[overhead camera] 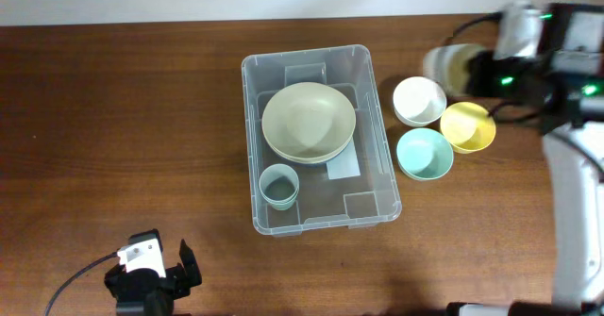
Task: Pack container
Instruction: 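Carry the white cup and stack it onto the cups in the container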
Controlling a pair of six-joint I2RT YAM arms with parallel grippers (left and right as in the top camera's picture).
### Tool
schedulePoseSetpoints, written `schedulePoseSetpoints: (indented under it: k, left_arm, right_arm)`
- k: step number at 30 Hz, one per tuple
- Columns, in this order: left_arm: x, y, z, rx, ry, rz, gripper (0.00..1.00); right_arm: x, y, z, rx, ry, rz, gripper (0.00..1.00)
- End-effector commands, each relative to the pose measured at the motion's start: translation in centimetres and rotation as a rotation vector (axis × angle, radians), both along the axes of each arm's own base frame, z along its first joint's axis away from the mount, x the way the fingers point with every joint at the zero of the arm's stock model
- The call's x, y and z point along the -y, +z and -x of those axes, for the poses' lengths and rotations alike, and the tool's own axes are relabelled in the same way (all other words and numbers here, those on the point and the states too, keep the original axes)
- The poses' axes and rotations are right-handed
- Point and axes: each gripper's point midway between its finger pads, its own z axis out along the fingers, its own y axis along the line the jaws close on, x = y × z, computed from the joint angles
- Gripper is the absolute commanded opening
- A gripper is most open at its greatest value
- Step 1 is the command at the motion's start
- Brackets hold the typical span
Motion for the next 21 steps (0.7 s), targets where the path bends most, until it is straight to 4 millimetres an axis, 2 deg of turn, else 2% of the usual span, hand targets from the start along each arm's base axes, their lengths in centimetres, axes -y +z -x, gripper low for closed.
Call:
schedulePoseSetpoints:
  k: [1,3,4,5,8,16,21]
  left_arm:
    - [-0.2,0.7,0.1,0.02,0.012,-0.006,1.0]
    - [-0.2,0.7,0.1,0.02,0.011,-0.006,1.0]
    - [-0.2,0.7,0.1,0.02,0.011,-0.006,1.0]
    - [-0.2,0.7,0.1,0.02,0.012,-0.006,1.0]
    - [-0.2,0.7,0.1,0.02,0.011,-0.006,1.0]
    - [-0.2,0.7,0.1,0.02,0.012,-0.006,1.0]
    - [-0.2,0.7,0.1,0.02,0.011,-0.006,1.0]
  right_arm:
    - [-8.4,-1.2,2.6,-0.039,0.301,0.059,0.04]
    - [-12.7,-2.3,4.3,-0.076,0.421,0.065,0.04]
    - [-14.1,-2.7,4.8,-0.087,0.461,0.068,0.04]
    - [-16.5,-3.5,5.9,-0.108,0.531,0.074,0.04]
    - [-20.8,-5.0,8.4,-0.151,0.659,0.091,0.04]
    - [-26.6,-8.5,12.2,-0.237,0.835,0.134,0.04]
    - [-27.2,-12.0,11.8,-0.292,0.821,0.246,0.04]
